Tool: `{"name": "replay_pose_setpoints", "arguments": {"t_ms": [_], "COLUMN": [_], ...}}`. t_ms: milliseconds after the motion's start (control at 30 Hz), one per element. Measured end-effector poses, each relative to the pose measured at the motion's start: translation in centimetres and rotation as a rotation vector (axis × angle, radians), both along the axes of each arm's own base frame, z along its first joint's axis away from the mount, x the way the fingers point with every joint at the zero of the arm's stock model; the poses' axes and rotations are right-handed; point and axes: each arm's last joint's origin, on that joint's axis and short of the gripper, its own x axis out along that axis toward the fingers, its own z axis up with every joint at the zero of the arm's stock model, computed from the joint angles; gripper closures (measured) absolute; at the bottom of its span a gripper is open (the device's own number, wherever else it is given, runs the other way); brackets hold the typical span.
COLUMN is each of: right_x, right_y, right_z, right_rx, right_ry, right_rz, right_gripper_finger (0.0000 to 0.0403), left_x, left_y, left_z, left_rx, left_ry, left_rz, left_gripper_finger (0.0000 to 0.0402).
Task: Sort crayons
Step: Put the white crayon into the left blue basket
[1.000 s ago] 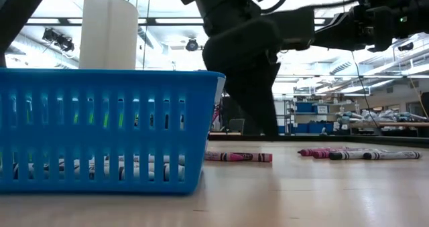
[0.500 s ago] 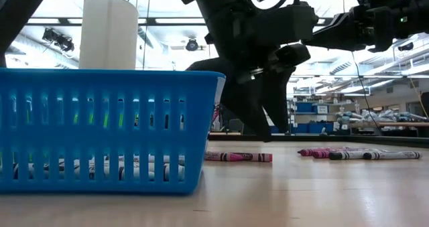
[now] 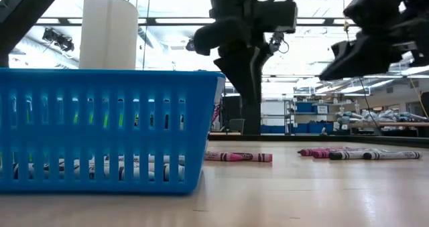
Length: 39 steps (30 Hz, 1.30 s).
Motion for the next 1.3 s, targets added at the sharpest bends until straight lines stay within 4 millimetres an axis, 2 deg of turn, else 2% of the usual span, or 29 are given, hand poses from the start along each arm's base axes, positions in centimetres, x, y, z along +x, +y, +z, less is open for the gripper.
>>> {"name": "replay_pose_setpoints", "arguments": {"t_ms": [100, 200, 433, 567, 867, 1133, 1300], "right_x": [0.2, 0.1, 0.9, 1.6, 2.5, 2.5, 2.7], "right_y": [-0.4, -0.8, -1.1, -1.2, -1.3, -1.4, -1.6], "right_z": [-0.7, -1.8, -2.7, -3.2, -3.9, -3.8, -4.2], "right_rx": [0.082, 0.123, 0.163, 0.12, 0.059, 0.053, 0.077], "right_ry": [0.106, 0.231, 0.431, 0.526, 0.585, 0.574, 0.587], "right_rz": [0.005, -0.014, -0.029, -0.04, -0.019, -0.036, -0.047], "right_gripper_finger": [0.0331, 0.0331, 0.0331, 0.033, 0.0319, 0.0285, 0.0281], "left_x": [-0.3, -0.5, -0.5, -0.5, -1.4, -4.0, -5.6], "left_y": [0.5, 0.5, -0.5, -0.5, 0.2, 0.6, 0.8], "left_z": [-0.1, -0.9, -2.8, -3.0, -1.5, -1.4, -1.0], "left_rx": [-0.024, -0.028, -0.016, -0.012, -0.036, -0.057, -0.077], "left_ry": [0.027, 0.042, 0.03, 0.002, -0.079, -0.18, -0.23], "left_rz": [0.103, 0.132, 0.051, 0.024, 0.024, 0.04, 0.079], "left_gripper_finger": [0.024, 0.024, 0.024, 0.024, 0.0245, 0.0271, 0.0278]}}
